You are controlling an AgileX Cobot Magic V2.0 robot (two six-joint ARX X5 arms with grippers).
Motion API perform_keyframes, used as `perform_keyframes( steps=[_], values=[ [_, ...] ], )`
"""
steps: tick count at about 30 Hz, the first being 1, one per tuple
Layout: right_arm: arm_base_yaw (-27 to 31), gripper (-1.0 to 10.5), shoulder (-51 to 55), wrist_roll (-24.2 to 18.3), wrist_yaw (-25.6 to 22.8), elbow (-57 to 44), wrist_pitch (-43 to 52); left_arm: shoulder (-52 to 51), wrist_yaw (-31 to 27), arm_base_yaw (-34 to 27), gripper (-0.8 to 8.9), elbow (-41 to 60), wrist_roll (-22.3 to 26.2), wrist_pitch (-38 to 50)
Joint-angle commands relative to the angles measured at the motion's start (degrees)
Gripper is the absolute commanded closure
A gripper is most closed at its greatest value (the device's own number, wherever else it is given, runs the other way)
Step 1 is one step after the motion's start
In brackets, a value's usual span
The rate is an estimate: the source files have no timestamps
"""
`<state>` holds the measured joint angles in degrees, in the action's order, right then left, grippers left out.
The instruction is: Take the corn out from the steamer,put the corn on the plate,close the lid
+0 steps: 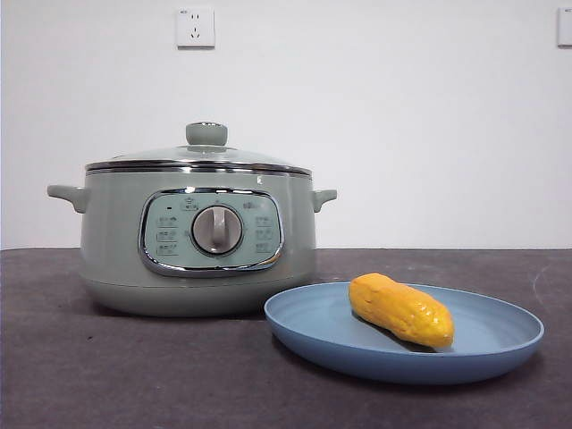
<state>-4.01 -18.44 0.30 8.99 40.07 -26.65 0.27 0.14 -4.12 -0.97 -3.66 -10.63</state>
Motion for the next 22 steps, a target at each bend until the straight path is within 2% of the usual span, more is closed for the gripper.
perform_keyframes(
  steps=[1,5,10,17,22],
  values=[
    [1.88,9.5,4.42,-1.33,0.02,-9.22,9.7,-0.15,-0.02,-0.22,8.17,0.81,-0.24,0.28],
    [2.47,9.5,9.88,-0.81,-0.11,-22.03,19.1,-0.15,0.0,-0.22,8.17,0.81,-0.24,0.28],
    [2.45,9.5,15.1,1.81,-0.09,-33.16,24.04,-0.15,0.0,-0.22,8.17,0.81,-0.24,0.28],
    [2.34,9.5,18.38,1.84,-0.09,-39.8,23.93,-0.15,0.0,-0.22,8.17,0.81,-0.24,0.28],
    [2.34,9.5,18.38,1.51,-0.31,-39.8,18.64,-0.15,0.0,-0.22,8.17,0.81,-0.24,0.28]
  ],
)
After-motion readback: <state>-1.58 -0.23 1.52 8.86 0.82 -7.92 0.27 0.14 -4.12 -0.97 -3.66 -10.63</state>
